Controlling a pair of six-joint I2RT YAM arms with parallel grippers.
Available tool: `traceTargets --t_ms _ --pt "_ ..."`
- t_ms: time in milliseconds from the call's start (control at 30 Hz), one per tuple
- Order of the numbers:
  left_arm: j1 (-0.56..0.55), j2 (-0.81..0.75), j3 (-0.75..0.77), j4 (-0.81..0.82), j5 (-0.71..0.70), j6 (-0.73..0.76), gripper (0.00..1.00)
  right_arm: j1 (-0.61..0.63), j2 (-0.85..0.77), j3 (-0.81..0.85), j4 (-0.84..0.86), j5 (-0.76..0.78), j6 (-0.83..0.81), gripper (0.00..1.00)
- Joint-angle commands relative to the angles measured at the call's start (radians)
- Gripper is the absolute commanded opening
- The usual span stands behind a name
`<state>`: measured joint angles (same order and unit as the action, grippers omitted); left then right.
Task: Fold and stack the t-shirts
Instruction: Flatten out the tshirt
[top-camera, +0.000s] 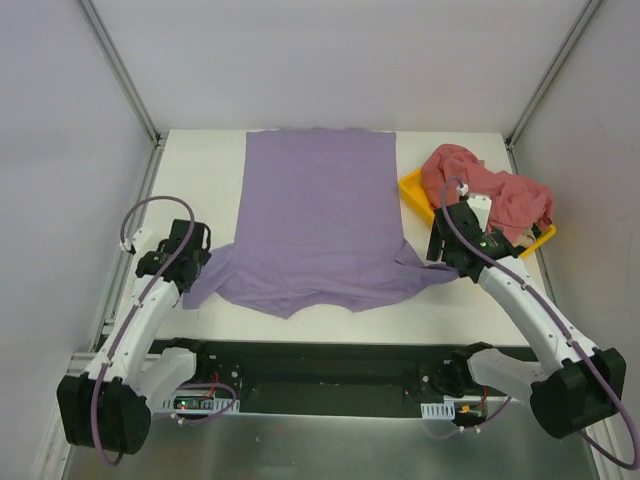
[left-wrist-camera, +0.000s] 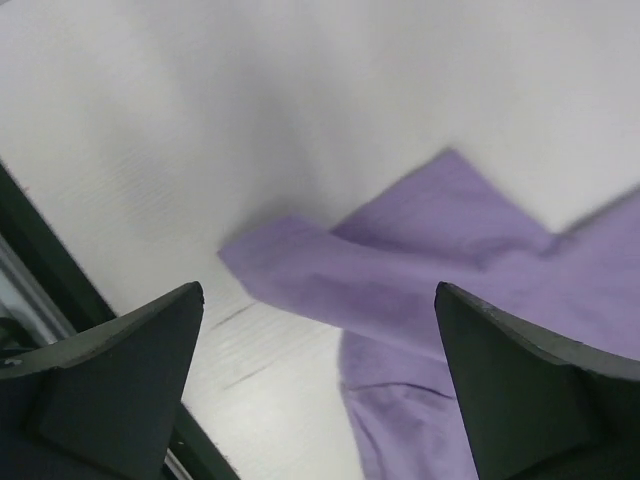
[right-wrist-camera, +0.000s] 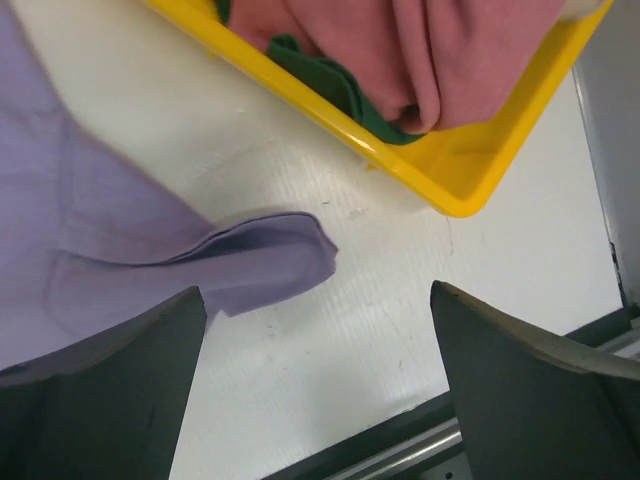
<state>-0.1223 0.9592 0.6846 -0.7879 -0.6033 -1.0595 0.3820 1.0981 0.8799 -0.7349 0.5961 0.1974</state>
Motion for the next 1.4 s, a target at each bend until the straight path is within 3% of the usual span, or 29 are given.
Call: traceTargets --t_ms 0,100,200,267,433,567,733,933,1367 --pt "0.010 -0.114 0.153 -0.005 0.147 0.117 0.99 0.081 -0.102 0.111 -0.016 -0.170 -0.106 0.96" --pt "0.009 -0.137 0.142 0.218 0.522 0.324 0.99 0.228 -0.124 0.024 0.156 -0.489 -0.171 0.96" --pt "0.001 -0.099 0.017 0.540 0.992 0.385 0.99 0.343 -0.049 -0.050 0.323 -0.739 -0.107 0.96" --pt "-0.035 -0.032 -0.007 0.640 1.085 0.378 0.99 0.434 0.018 -0.082 0.420 -0.788 -0.089 0.96" --pt "-0.178 0.172 0.053 0.673 0.901 0.424 0.99 0.526 0.236 -0.056 0.543 -0.760 -0.069 0.96" --pt "-0.186 0.346 0.139 0.674 0.853 0.441 0.99 0.537 0.357 -0.018 0.540 -0.710 -0.050 0.96" --pt "-0.186 0.510 0.210 0.671 0.803 0.454 0.99 0.540 0.375 -0.094 0.577 -0.694 0.016 0.96" --pt "-0.178 0.602 0.260 0.604 0.680 0.467 0.99 0.540 0.307 -0.208 0.508 -0.651 0.117 0.96" --pt "-0.172 0.648 0.245 0.543 0.655 0.460 0.99 0.528 -0.061 -0.414 0.362 -0.552 0.224 0.96"
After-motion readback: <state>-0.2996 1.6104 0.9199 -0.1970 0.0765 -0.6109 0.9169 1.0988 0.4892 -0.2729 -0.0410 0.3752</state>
